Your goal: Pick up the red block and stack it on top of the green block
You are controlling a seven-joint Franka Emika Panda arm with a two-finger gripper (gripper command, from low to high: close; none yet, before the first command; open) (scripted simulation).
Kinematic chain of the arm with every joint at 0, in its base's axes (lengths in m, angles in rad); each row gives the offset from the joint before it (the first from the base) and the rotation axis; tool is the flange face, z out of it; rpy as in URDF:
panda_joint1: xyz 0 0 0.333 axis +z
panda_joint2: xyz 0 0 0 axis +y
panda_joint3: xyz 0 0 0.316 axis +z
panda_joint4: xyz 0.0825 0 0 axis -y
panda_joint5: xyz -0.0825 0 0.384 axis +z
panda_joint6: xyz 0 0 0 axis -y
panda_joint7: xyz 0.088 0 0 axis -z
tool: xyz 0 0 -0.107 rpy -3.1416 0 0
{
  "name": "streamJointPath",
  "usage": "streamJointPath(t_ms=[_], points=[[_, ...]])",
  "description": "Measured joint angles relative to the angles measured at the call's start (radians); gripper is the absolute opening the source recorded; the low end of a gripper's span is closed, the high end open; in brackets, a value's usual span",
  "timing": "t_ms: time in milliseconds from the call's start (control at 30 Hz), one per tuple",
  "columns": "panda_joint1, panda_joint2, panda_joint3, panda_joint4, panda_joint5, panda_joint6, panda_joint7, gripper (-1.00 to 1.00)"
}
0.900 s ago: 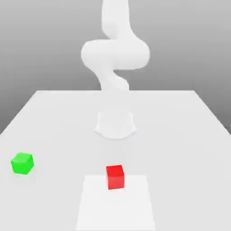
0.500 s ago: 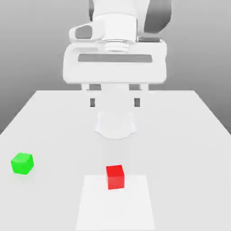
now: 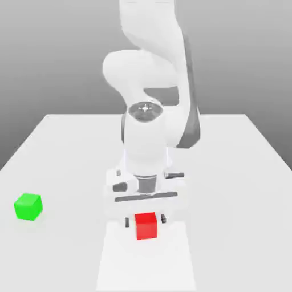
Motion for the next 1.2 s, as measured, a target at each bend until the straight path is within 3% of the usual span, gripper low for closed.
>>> streamJointPath(t_ms=[167,433,867,1067,1100,1200], points=[[-0.002,-0.004,0.001,-0.001,-0.005,-0.004,0.004,-1.0],[-0.01,-0.261,-0.021,-0.033,-0.037,-0.228,0.026,-1.0],[-0.497,-0.248,-0.387,0.163,-0.077,-0.407,0.021,-1.0],[-0.545,-0.062,-0.327,0.188,0.103,-0.259,-0.111,-1.0],[-0.559,-0.035,-0.308,0.189,0.13,-0.235,-0.13,1.0],[-0.559,-0.035,-0.308,0.189,0.13,-0.235,-0.13,1.0]])
